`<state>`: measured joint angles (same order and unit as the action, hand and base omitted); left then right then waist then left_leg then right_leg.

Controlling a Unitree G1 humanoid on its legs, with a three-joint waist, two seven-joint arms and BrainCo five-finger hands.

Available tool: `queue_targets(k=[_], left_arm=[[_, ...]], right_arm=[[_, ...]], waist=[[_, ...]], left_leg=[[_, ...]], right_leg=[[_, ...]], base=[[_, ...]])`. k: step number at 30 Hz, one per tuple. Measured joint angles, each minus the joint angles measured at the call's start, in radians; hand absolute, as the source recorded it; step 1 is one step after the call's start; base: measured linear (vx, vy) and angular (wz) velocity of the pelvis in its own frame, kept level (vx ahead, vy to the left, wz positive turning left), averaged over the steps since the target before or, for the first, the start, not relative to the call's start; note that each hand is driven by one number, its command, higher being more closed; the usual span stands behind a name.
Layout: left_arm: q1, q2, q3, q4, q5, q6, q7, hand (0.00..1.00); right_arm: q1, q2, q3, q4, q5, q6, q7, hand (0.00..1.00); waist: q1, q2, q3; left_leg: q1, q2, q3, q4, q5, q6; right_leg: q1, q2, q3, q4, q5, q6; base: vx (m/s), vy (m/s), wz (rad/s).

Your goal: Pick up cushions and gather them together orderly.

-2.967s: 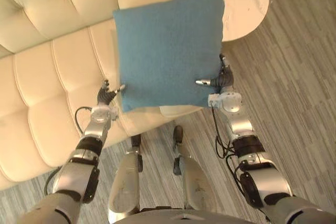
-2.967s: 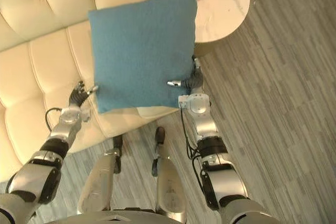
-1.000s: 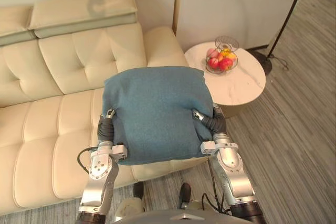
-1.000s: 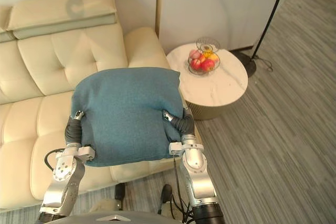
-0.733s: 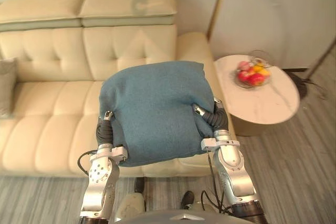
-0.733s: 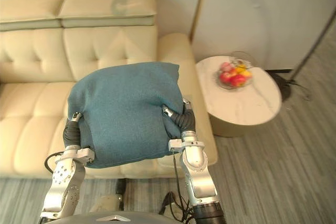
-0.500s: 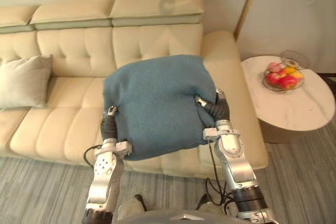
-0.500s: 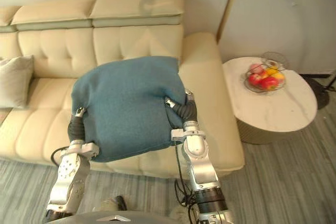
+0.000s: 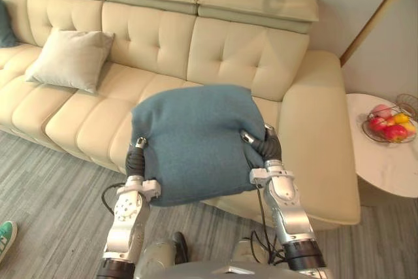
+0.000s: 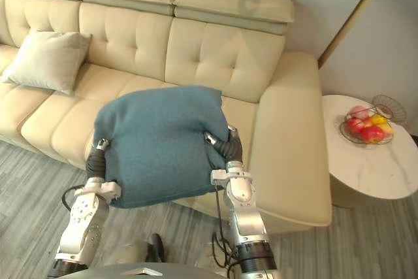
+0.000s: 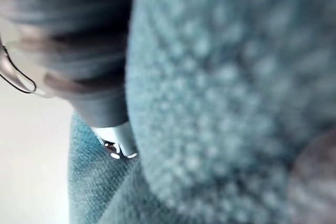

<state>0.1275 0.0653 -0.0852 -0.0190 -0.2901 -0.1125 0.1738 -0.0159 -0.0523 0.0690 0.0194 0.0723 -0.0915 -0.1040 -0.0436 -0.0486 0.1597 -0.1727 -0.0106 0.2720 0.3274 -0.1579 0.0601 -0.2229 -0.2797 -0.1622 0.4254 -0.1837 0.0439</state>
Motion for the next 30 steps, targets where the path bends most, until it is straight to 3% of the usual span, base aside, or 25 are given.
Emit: queue_targets(k=[2,3,4,5,8,9,10,12,14,15,16,17,18,19,21,22,24,26,30], left_arm=[[0.0,0.005,0.003,0.0,0.003,0.002,0.0,1.0],[0.0,0.003,0.0,-0.001,0.013,0.003,-0.001,1.0],[0.001,0.001,-0.009,-0.005,0.019,0.004,-0.004,1.0],[0.012,-0.004,-0.02,-0.024,0.021,0.005,-0.005,1.0],[0.036,-0.009,-0.037,-0.058,0.021,0.004,-0.007,1.0],[0.062,-0.014,-0.04,-0.086,0.021,0.004,-0.008,1.0],[0.068,-0.017,-0.04,-0.096,0.021,0.004,-0.009,1.0],[0.101,-0.045,-0.042,-0.124,0.021,0.004,-0.018,1.0],[0.117,-0.057,-0.041,-0.142,0.021,0.003,-0.031,1.0],[0.119,-0.065,-0.043,-0.145,0.021,0.002,-0.037,1.0],[0.119,-0.077,-0.045,-0.151,0.021,0.001,-0.048,1.0],[0.119,-0.079,-0.045,-0.153,0.021,0.001,-0.049,1.0],[0.119,-0.084,-0.045,-0.154,0.022,0.001,-0.051,1.0],[0.119,-0.085,-0.046,-0.154,0.024,0.001,-0.051,1.0],[0.126,-0.098,-0.047,-0.154,0.033,0.001,-0.051,1.0],[0.134,-0.106,-0.047,-0.146,0.039,0.001,-0.048,1.0],[0.132,-0.07,-0.043,-0.136,0.039,0.0,-0.039,1.0],[0.147,-0.046,-0.041,-0.129,0.038,0.002,-0.025,1.0],[0.162,-0.042,-0.048,-0.125,0.038,0.002,-0.029,1.0]], right_arm=[[0.001,0.005,0.006,-0.001,0.002,0.001,0.003,1.0],[0.001,0.0,0.006,-0.002,0.005,0.0,0.006,1.0],[0.004,-0.015,0.002,-0.003,0.011,0.0,0.008,1.0],[0.009,-0.032,0.004,-0.012,0.02,0.0,0.011,1.0],[0.077,-0.038,0.003,-0.1,0.031,0.0,0.011,1.0],[0.123,-0.036,0.008,-0.156,0.034,0.0,0.011,1.0],[0.136,-0.036,0.008,-0.174,0.035,0.0,0.011,1.0],[0.182,-0.049,0.009,-0.252,0.035,0.0,0.01,1.0],[0.213,-0.058,0.011,-0.316,0.035,-0.003,0.01,1.0],[0.226,-0.061,0.01,-0.329,0.036,-0.013,0.01,1.0],[0.244,-0.061,0.004,-0.342,0.037,-0.014,0.007,1.0],[0.247,-0.061,0.003,-0.345,0.038,-0.014,0.006,1.0],[0.25,-0.061,0.001,-0.346,0.038,-0.014,0.005,1.0],[0.251,-0.061,-0.001,-0.345,0.038,-0.014,0.005,1.0],[0.258,-0.062,-0.003,-0.344,0.037,-0.014,0.004,1.0],[0.26,-0.061,-0.002,-0.326,0.037,-0.014,0.004,1.0],[0.278,0.006,0.001,-0.284,0.037,-0.012,0.006,1.0],[0.281,0.042,0.006,-0.265,0.034,-0.009,0.009,1.0],[0.28,0.04,0.004,-0.248,0.015,-0.015,0.016,1.0]], waist=[[0.0,0.004,0.001],[-0.011,0.004,0.0],[-0.033,0.009,-0.002],[-0.037,0.02,-0.008],[-0.023,0.057,-0.029],[-0.02,0.075,-0.04],[-0.021,0.076,-0.041],[-0.013,0.094,-0.052],[-0.007,0.106,-0.065],[0.005,0.101,-0.069],[0.02,0.111,-0.087],[0.021,0.112,-0.088],[0.021,0.11,-0.088],[0.022,0.109,-0.087],[0.036,0.123,-0.093],[0.042,0.148,-0.108],[0.034,0.066,-0.102],[0.035,0.027,-0.111],[0.033,0.016,-0.123]], left_leg=[[0.005,0.007,0.0,-0.035,0.006,0.002],[0.009,0.003,-0.009,-0.053,0.012,-0.005],[0.017,-0.009,-0.031,-0.071,0.021,-0.019],[0.031,-0.008,-0.046,-0.092,0.028,-0.03],[0.036,0.015,-0.06,-0.072,0.013,-0.062],[0.038,0.043,-0.051,-0.011,0.0,-0.094],[0.026,0.058,-0.041,0.041,-0.002,-0.111],[-0.033,0.157,0.055,0.315,0.012,-0.146],[-0.072,0.237,0.127,0.494,0.065,-0.12],[-0.105,0.279,0.147,0.553,0.036,-0.098],[-0.117,0.314,0.137,0.522,-0.024,-0.079],[-0.114,0.32,0.131,0.488,-0.039,-0.077],[-0.1,0.318,0.104,0.352,-0.055,-0.079],[-0.086,0.312,0.075,0.247,-0.048,-0.088],[-0.016,0.296,-0.029,-0.011,0.073,-0.087],[0.02,0.302,-0.086,-0.073,0.143,-0.225],[0.036,0.24,-0.052,-0.086,0.13,-0.205],[0.057,0.226,-0.022,-0.083,0.117,-0.194],[0.07,0.211,0.005,-0.062,0.079,-0.202]], right_leg=[[-0.052,0.066,-0.067,-0.026,0.016,-0.007],[-0.051,0.094,-0.068,-0.056,0.055,-0.02],[-0.033,0.104,-0.066,-0.081,0.087,-0.023],[-0.018,0.113,-0.067,-0.097,0.102,-0.037],[0.017,0.123,-0.104,-0.101,0.092,-0.025],[0.059,0.132,-0.137,-0.122,0.092,-0.023],[0.081,0.136,-0.147,-0.13,0.09,-0.024],[0.174,0.166,-0.171,-0.18,0.087,-0.027],[0.244,0.182,-0.147,-0.244,0.075,-0.023],[0.263,0.18,-0.132,-0.265,0.078,-0.02],[0.262,0.173,-0.097,-0.269,0.079,-0.017],[0.262,0.166,-0.088,-0.271,0.081,-0.015],[0.261,0.14,-0.06,-0.275,0.088,-0.004],[0.26,0.125,-0.043,-0.28,0.095,0.008],[0.261,0.126,-0.004,-0.309,0.106,0.048],[0.272,0.143,0.028,-0.356,0.114,0.108],[0.271,0.085,0.044,-0.376,0.123,0.102],[0.264,0.068,0.044,-0.361,0.144,0.103],[0.234,0.049,0.101,-0.349,0.122,0.133]], base=[[0.0,-0.005,-0.06],[0.06,-0.033,0.47],[0.18,-0.068,0.57],[0.18,-0.063,0.41],[0.26,-0.073,0.14],[0.29,-0.055,0.2],[0.38,-0.101,0.15],[0.24,-0.098,-0.1],[0.19,-0.013,-0.34],[0.24,0.084,-0.63],[0.22,0.102,-0.63],[0.2,0.145,-0.69],[0.15,0.197,-0.47],[0.18,0.308,-0.61],[0.15,0.344,-0.68],[0.14,0.391,-0.54],[0.11,0.327,-0.32],[0.05,0.145,-0.38],[-0.04,0.054,-0.44]])
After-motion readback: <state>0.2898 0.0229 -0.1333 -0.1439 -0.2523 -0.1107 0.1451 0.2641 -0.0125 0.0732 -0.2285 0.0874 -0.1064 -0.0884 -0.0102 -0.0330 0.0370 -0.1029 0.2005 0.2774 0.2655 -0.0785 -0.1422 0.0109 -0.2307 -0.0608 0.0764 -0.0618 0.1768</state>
